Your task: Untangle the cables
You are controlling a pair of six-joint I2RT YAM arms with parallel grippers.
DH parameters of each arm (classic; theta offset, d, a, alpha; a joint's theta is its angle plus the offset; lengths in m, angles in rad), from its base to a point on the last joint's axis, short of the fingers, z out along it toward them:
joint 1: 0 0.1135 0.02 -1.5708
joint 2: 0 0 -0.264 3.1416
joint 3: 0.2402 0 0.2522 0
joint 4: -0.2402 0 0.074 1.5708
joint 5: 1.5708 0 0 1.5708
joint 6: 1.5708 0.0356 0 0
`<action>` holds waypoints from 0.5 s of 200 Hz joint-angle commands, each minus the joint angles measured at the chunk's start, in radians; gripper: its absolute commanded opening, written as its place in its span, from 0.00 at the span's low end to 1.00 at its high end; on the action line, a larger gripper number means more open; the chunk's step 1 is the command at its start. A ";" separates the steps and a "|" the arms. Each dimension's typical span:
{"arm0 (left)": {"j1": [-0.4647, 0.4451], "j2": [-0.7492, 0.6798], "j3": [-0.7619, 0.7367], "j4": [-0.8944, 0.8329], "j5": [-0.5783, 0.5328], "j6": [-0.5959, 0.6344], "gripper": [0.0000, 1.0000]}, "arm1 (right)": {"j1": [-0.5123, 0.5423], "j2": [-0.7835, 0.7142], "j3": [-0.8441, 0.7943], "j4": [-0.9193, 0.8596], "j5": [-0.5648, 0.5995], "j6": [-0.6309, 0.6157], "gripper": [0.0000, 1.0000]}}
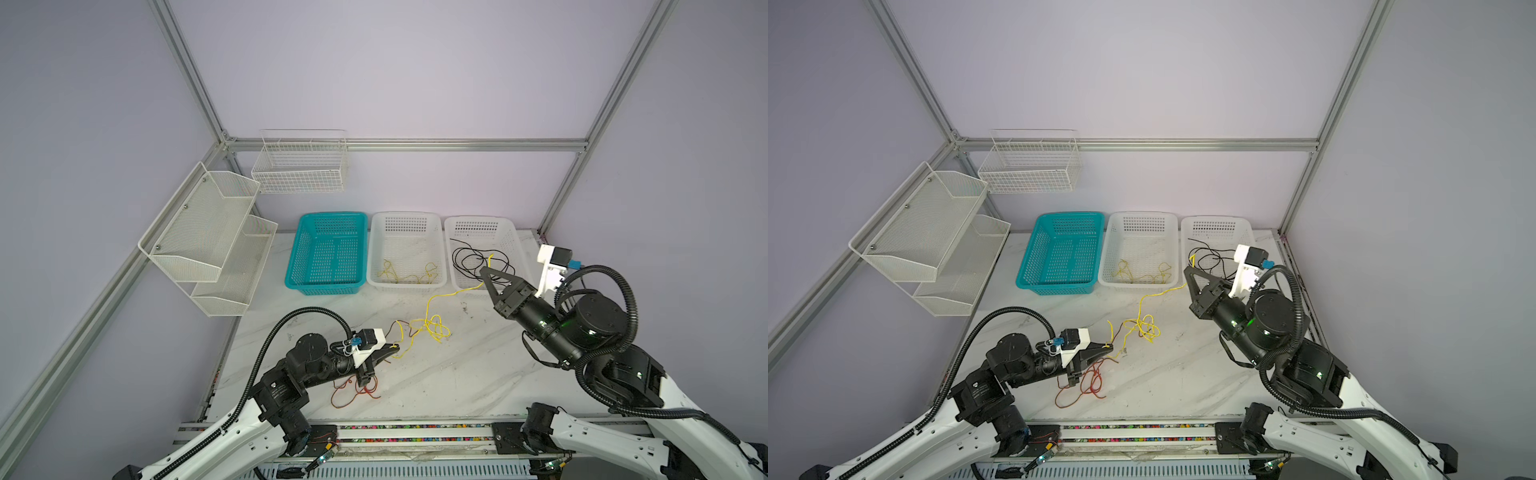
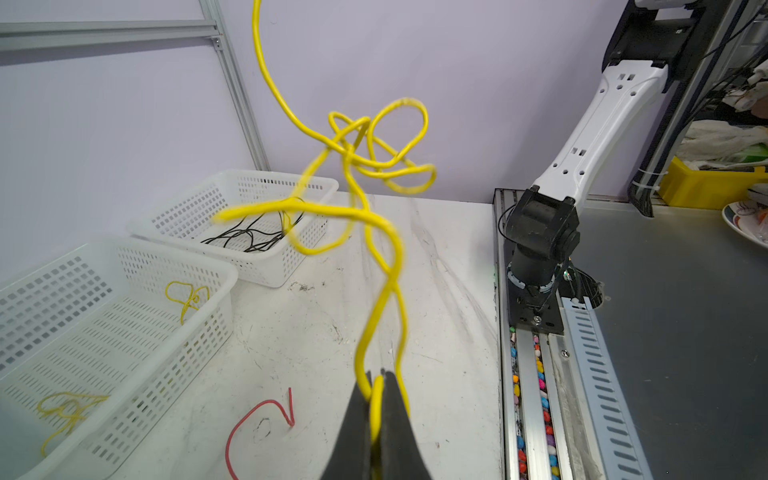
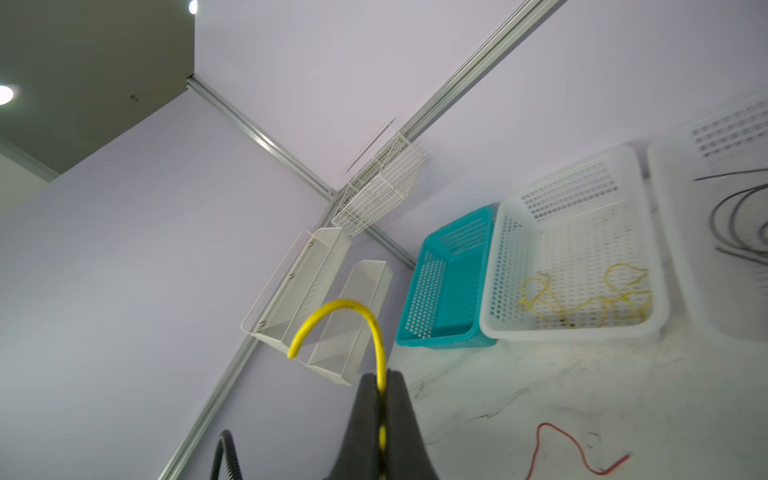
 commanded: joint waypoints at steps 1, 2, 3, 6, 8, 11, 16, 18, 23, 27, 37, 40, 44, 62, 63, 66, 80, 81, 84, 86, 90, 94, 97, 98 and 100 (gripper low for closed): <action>-0.008 -0.014 -0.003 -0.110 -0.045 -0.025 0.00 | -0.007 -0.030 0.071 -0.062 0.306 -0.134 0.00; -0.008 -0.015 -0.001 -0.110 -0.046 -0.025 0.00 | -0.006 -0.032 0.072 -0.062 0.310 -0.136 0.00; -0.008 -0.015 0.000 -0.111 -0.047 -0.025 0.00 | -0.006 -0.033 0.073 -0.062 0.314 -0.137 0.00; -0.008 -0.014 0.000 -0.111 -0.051 -0.024 0.00 | -0.007 -0.038 0.075 -0.061 0.322 -0.143 0.00; -0.009 -0.014 -0.001 -0.110 -0.053 -0.024 0.00 | -0.006 -0.041 0.077 -0.061 0.326 -0.146 0.00; -0.009 -0.014 0.001 -0.111 -0.059 -0.025 0.00 | -0.006 -0.044 0.078 -0.061 0.331 -0.151 0.00; -0.009 -0.012 0.002 -0.112 -0.065 -0.025 0.00 | -0.006 -0.048 0.084 -0.062 0.338 -0.161 0.00; -0.009 -0.011 0.002 -0.114 -0.067 -0.025 0.00 | -0.005 -0.048 0.086 -0.064 0.341 -0.164 0.00; -0.009 -0.009 0.005 -0.122 -0.072 -0.025 0.00 | -0.005 -0.051 0.097 -0.075 0.354 -0.169 0.00; -0.010 -0.006 0.008 -0.128 -0.079 -0.024 0.00 | -0.006 -0.053 0.109 -0.086 0.364 -0.173 0.00; -0.012 0.001 0.014 -0.141 -0.098 -0.025 0.00 | -0.005 -0.059 0.138 -0.109 0.394 -0.191 0.00; -0.014 0.002 0.015 -0.144 -0.103 -0.027 0.00 | -0.004 -0.061 0.149 -0.118 0.407 -0.195 0.00; -0.014 0.004 0.016 -0.148 -0.112 -0.029 0.00 | -0.005 -0.064 0.165 -0.134 0.427 -0.195 0.00; -0.019 0.025 0.021 -0.154 -0.129 -0.032 0.00 | -0.004 -0.090 0.233 -0.173 0.518 -0.230 0.00; -0.020 0.026 0.021 -0.154 -0.129 -0.032 0.00 | -0.005 -0.092 0.233 -0.175 0.531 -0.231 0.00; -0.020 0.031 0.023 -0.155 -0.129 -0.032 0.00 | -0.005 -0.097 0.243 -0.181 0.544 -0.234 0.00; -0.020 0.058 0.033 -0.166 -0.135 -0.037 0.00 | 0.000 -0.118 0.279 -0.193 0.605 -0.268 0.00; -0.020 0.060 0.034 -0.167 -0.135 -0.037 0.00 | 0.001 -0.118 0.282 -0.193 0.608 -0.270 0.00; -0.020 0.067 0.038 -0.170 -0.137 -0.037 0.00 | 0.003 -0.121 0.289 -0.197 0.620 -0.278 0.00; -0.022 0.071 0.040 -0.172 -0.139 -0.037 0.00 | 0.006 -0.124 0.294 -0.199 0.627 -0.282 0.00; -0.022 0.080 0.044 -0.175 -0.139 -0.038 0.00 | 0.011 -0.126 0.300 -0.203 0.642 -0.287 0.00; -0.022 0.087 0.049 -0.178 -0.138 -0.040 0.00 | 0.017 -0.129 0.306 -0.205 0.652 -0.295 0.00; -0.022 0.092 0.049 -0.178 -0.138 -0.041 0.00 | 0.022 -0.131 0.309 -0.204 0.660 -0.302 0.00; -0.022 0.095 0.050 -0.179 -0.137 -0.041 0.00 | 0.023 -0.132 0.309 -0.204 0.663 -0.305 0.00; -0.022 0.098 0.052 -0.180 -0.137 -0.041 0.00 | 0.027 -0.133 0.313 -0.204 0.668 -0.309 0.00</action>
